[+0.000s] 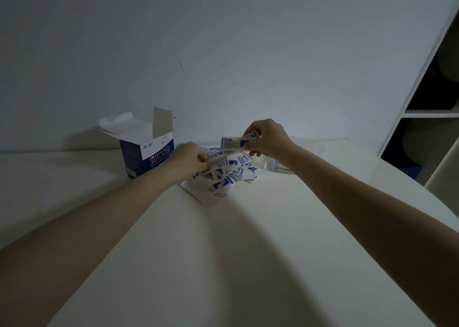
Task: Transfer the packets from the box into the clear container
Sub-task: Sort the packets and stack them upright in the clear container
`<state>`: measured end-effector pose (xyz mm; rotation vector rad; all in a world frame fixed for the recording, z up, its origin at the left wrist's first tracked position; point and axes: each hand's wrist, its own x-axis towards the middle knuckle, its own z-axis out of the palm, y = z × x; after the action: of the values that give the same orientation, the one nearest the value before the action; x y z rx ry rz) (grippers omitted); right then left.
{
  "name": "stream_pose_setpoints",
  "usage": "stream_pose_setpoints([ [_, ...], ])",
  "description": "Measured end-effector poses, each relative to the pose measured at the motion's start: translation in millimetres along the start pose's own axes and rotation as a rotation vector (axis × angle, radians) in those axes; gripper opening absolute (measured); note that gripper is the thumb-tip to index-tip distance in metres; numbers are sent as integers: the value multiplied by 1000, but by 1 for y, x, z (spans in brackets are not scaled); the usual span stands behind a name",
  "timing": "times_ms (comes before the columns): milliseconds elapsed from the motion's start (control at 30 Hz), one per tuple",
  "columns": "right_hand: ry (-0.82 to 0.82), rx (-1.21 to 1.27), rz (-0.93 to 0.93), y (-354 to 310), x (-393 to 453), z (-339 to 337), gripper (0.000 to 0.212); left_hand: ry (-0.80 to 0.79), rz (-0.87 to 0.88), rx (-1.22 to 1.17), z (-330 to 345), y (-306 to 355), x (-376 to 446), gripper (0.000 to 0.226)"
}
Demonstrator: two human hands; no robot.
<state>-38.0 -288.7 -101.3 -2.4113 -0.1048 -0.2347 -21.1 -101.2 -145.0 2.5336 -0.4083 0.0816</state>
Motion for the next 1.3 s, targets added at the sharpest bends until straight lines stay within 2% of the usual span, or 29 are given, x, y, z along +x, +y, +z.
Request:
stream_pose_setpoints([
  [100,59,-27,-4,0,2,-5,21,94,-87,-217,-6,-4,2,23],
  [200,98,-10,35,-1,5,-9,18,133,-169,-292,-9,-4,1,25],
  [300,-3,-101,-11,-6,1,-9,23,36,-191,-380,-10,-4,0,31],
  [467,-156,-349,-232,-22,-8,8,26,-78,-65,-74,-8,11,-3,28],
  [533,-175,-398,-294,-26,-9,17,23,-127,-92,-154,-5,17,0,23],
  [633,-186,-476,-341,-24,-9,25,21,-200,-162,-400,-4,18,1,20],
  [767,-246,-523,-340,-10,-11,33,17,-291,-50,-612,-4,17,-5,12],
  [800,-253,-531,-322,-6,-11,35,14,-308,-37,-595,-3,15,-5,14],
  [833,-248,-535,-307,-3,-12,36,20,-317,-16,-482,-3,13,-5,18],
  [867,-236,-544,-318,0,-14,37,23,-338,20,-264,-4,9,-5,26],
  [933,-205,-526,-345,7,-15,37,9,-438,74,199,-7,0,-6,36],
  [967,-204,-524,-356,10,-16,37,8,-486,87,303,-9,-3,-9,39],
  [1067,-233,-554,-364,20,-19,45,26,-509,88,285,-12,-14,-13,35],
  [1133,-270,-541,-401,29,-24,56,24,-476,89,243,-12,-18,-13,20],
  [1233,-274,-484,-385,39,-29,63,23,-412,89,270,-10,-22,-15,21],
  [1300,-270,-449,-345,40,-30,61,20,-291,111,340,-9,-23,-18,18],
])
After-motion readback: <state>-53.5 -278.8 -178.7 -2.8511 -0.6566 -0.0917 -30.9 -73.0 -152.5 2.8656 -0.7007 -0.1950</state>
